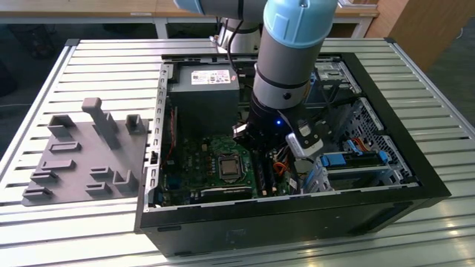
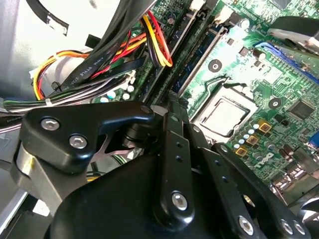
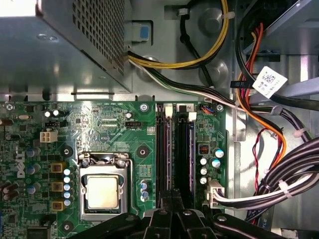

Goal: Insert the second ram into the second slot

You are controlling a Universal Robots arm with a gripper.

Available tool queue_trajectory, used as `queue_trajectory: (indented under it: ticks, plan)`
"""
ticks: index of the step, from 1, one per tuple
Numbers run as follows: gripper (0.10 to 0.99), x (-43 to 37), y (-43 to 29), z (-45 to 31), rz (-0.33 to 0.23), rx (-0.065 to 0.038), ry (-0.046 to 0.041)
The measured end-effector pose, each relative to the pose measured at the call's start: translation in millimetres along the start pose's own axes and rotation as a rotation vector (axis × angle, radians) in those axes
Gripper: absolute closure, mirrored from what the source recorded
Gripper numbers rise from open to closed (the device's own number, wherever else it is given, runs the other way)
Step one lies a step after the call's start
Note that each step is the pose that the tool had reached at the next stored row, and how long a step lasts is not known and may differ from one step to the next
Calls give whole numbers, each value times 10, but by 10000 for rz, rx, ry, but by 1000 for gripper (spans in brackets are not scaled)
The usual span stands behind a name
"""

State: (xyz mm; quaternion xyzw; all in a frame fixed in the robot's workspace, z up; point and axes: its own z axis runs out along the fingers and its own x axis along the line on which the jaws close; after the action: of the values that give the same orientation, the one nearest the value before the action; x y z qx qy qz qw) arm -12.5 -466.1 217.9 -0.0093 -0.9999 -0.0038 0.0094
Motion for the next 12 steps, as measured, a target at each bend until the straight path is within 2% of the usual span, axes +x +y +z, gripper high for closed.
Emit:
queue_trajectory:
  ticks: [5,8,12]
  plan:
    - [980,0,0,9,0,0,-1]
    - [980,0,-2,9,-2,-106,1]
    - [980,-1,3,-13,-3,-139,-7]
